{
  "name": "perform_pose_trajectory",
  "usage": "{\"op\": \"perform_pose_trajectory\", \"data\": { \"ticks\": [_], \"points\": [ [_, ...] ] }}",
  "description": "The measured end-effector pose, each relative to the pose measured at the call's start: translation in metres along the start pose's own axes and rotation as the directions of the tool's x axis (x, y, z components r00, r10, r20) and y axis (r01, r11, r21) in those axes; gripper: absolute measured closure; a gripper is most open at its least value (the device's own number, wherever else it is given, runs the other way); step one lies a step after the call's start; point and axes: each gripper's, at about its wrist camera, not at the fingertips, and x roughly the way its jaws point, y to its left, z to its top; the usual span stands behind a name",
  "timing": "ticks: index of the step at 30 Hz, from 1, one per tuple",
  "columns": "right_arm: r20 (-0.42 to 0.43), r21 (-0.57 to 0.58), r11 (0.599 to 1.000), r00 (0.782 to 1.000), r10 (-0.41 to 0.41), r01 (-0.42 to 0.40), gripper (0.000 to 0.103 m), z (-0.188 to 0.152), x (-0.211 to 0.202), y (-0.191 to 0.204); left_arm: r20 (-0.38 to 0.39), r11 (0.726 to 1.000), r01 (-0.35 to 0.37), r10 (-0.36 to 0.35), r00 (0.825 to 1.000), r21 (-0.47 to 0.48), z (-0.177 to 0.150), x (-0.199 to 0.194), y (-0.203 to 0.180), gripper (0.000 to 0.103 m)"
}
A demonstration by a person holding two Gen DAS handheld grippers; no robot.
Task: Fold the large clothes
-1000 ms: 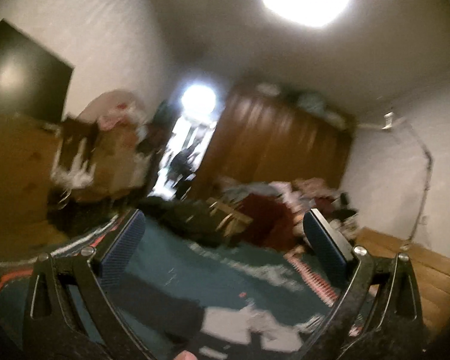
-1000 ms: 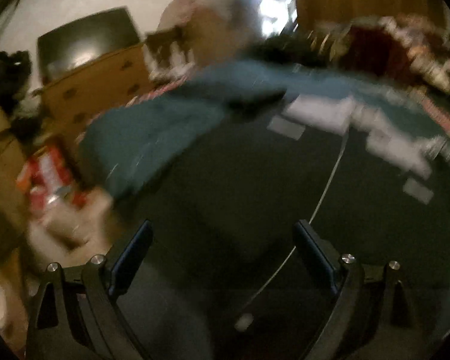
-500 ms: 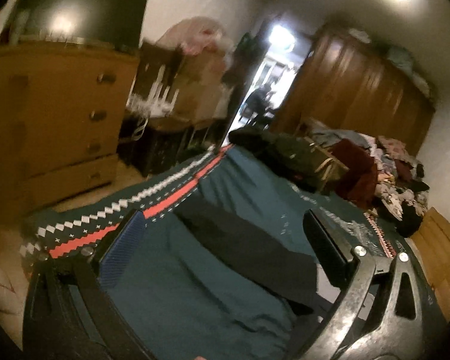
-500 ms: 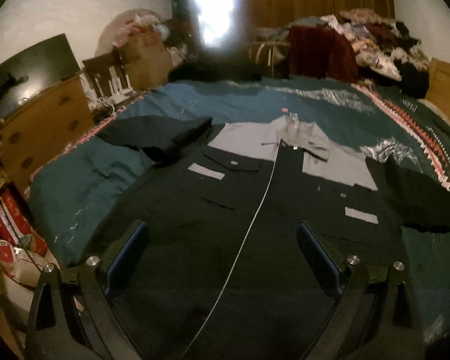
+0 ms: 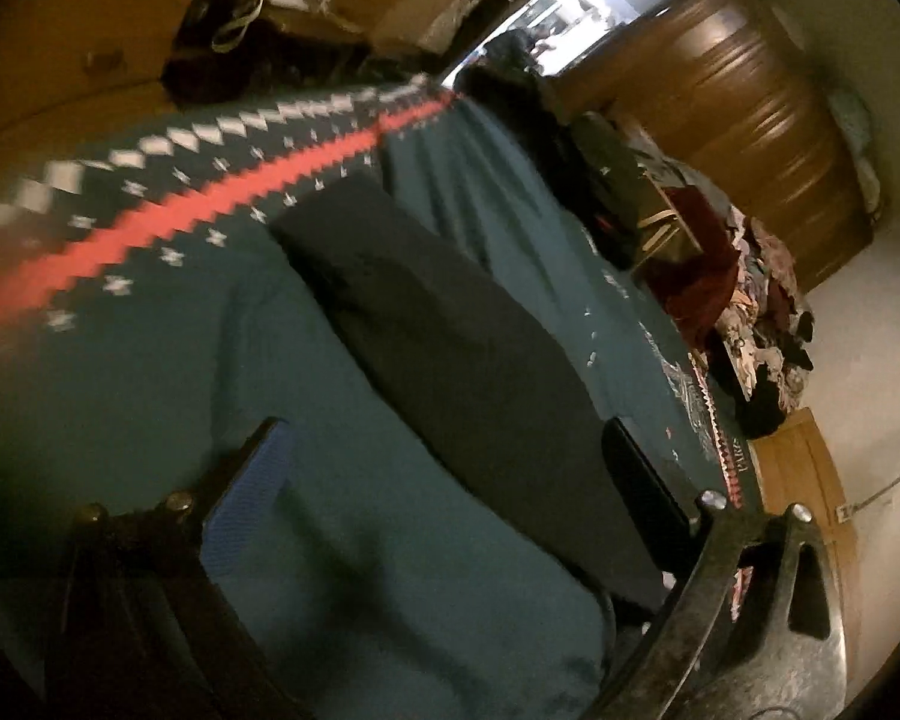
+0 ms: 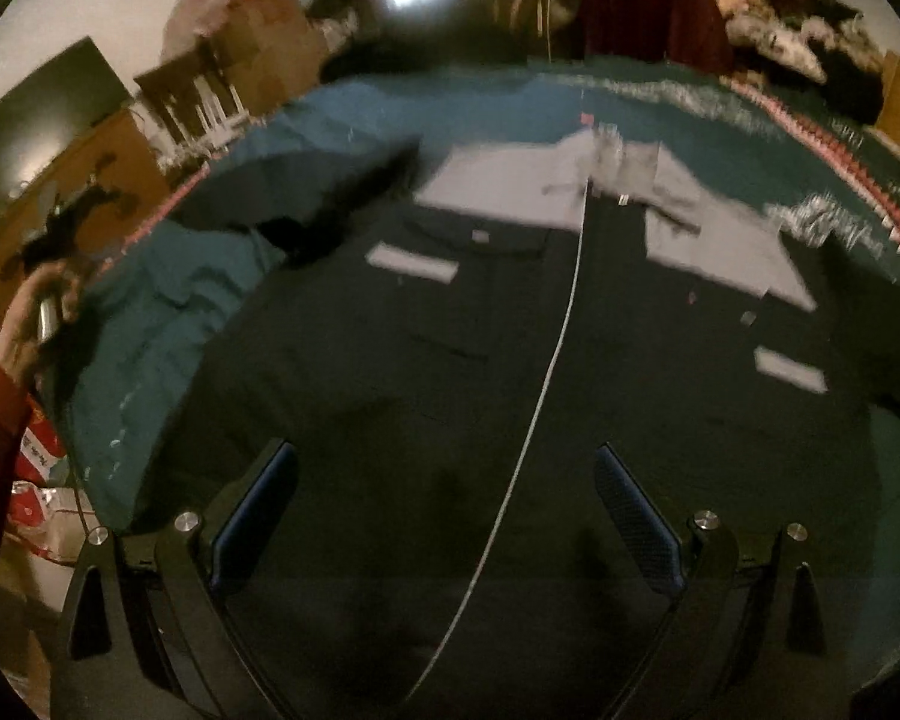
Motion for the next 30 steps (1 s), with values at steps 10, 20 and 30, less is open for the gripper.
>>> {"op": "perform_pose_trajectory", "data": {
  "ticks": [10,20,30],
  "points": [
    [-0.019,0.02,1.0,1.0,-0.002,0.003,0.004,0.007,0.031,-0.01,0.019,0.989,-0.097,0.099,0.995,-0.109,0.014,0.04,0.028,0.015],
    [-0.023,0.066,0.998,1.0,0.01,-0.009,0.018,0.006,0.039,-0.032,0.089,0.993,-0.114,0.114,0.989,-0.005,0.028,0.049,-0.002,0.097],
    [0.052,0.186,0.98,0.997,0.065,-0.074,0.045,0.017,0.024,-0.102,-0.061,0.805,0.364,-0.381,0.922,0.469,-0.117,0.026,-0.314,0.096]
  ]
}}
